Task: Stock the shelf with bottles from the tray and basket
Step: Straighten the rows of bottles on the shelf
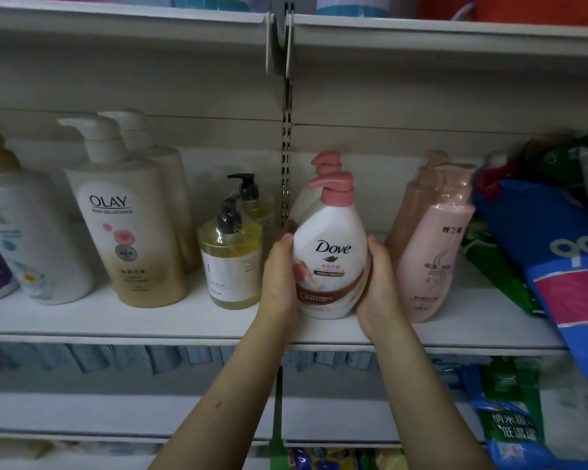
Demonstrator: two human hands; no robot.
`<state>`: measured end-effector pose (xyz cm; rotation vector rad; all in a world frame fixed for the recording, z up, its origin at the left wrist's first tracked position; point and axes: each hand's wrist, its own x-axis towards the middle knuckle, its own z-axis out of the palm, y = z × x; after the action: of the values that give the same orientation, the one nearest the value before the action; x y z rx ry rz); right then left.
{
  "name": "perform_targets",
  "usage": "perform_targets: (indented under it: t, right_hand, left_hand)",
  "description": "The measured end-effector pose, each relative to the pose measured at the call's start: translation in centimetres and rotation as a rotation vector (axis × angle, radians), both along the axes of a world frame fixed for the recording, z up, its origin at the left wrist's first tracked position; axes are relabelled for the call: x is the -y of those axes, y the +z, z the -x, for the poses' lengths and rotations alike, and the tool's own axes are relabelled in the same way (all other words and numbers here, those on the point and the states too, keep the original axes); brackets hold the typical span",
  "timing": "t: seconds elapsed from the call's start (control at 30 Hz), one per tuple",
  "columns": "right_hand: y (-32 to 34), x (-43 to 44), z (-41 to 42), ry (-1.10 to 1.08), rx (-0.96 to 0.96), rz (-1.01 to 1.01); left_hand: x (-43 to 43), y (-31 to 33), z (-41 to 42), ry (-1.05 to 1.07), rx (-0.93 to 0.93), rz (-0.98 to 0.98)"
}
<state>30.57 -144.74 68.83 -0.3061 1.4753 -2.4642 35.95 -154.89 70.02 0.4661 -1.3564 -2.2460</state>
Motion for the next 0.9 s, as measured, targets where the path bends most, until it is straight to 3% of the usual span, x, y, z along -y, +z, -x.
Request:
perform_targets:
  t: [0.13, 0.3, 0.57, 0.9]
  right_hand:
    - [-0.1, 0.0, 0.1, 0.017, -0.038, 0.018]
    - [-0.1, -0.1, -0.5, -0.050, -0.028, -0.103]
    - [-2.0, -2.9, -3.5, -0.063, -0.279, -0.201]
    - [-2.1, -1.5, -2.3, -0.073, -0.328, -0.221]
  left_hand:
    - [-0.1, 0.0, 0.1, 0.007, -0.004, 0.005]
    - [0.5, -0.4, -0.4, -0.057, 0.019, 0.069]
    - [1.5, -2.9, -3.3, -0.159, -0.111, 0.459]
    - [1.6, -2.8, -2.3, -0.118, -0.124, 0.502]
